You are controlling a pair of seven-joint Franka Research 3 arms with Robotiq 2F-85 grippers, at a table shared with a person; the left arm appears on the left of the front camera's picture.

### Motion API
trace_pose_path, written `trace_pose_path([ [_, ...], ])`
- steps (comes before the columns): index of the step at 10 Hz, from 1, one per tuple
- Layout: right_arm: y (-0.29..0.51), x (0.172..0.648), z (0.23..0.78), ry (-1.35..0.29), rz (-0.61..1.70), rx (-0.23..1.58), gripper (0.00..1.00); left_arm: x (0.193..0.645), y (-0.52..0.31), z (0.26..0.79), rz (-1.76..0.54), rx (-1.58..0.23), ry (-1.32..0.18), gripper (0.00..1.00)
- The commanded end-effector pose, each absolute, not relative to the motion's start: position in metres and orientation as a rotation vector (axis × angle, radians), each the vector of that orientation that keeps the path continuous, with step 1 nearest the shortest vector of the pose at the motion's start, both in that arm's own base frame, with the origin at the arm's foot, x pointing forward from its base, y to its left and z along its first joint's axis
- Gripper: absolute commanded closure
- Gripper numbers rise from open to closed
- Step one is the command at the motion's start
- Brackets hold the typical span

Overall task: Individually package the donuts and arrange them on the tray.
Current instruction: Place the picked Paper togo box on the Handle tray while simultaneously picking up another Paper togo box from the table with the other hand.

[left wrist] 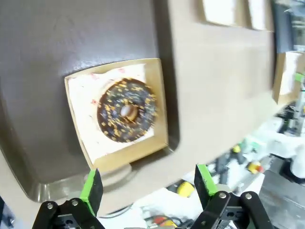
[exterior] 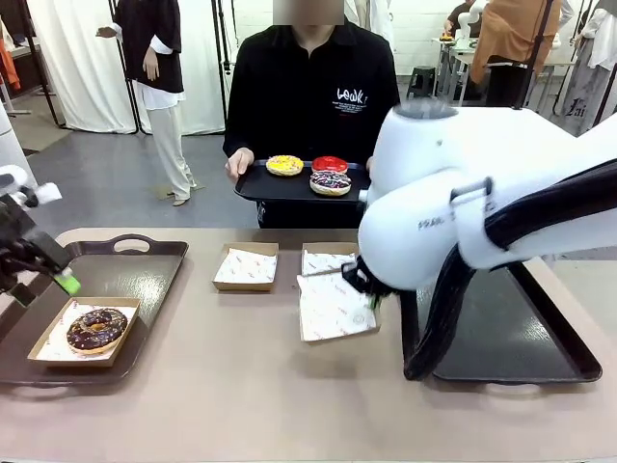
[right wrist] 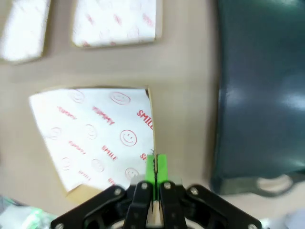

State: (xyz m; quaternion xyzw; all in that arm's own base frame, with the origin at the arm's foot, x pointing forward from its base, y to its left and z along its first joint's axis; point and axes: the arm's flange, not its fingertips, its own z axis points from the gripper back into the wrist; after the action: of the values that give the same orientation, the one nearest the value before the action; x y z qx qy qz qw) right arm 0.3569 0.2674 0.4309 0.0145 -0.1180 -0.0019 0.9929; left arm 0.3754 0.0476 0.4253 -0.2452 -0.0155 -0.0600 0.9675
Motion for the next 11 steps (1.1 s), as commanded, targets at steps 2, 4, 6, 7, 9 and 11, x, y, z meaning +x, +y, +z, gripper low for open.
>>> trace_pose_path([
  [2,0.267,0.391,0.489,-0.261,-0.050,0.001,1.00,0.376,0.121,0.454,-0.054,-0.843,-0.044,0.00],
  [4,0.271,0.431,0.513,-0.219,-0.073,0.018,1.00,0.373,0.168,0.458,-0.012,-1.044,-0.084,0.00],
  [6,0.277,0.468,0.514,-0.170,-0.060,0.008,1.00,0.368,0.196,0.455,0.023,-1.117,-0.110,0.00],
  [7,0.279,0.488,0.509,-0.141,-0.068,-0.031,1.00,0.367,0.208,0.453,0.043,-1.138,-0.110,0.00],
  [9,0.281,0.518,0.496,-0.119,-0.059,-0.062,1.00,0.367,0.226,0.445,0.097,-1.159,-0.110,0.00],
  [11,0.279,0.537,0.484,-0.106,-0.060,-0.064,1.00,0.371,0.236,0.437,0.185,-1.166,-0.102,0.00],
])
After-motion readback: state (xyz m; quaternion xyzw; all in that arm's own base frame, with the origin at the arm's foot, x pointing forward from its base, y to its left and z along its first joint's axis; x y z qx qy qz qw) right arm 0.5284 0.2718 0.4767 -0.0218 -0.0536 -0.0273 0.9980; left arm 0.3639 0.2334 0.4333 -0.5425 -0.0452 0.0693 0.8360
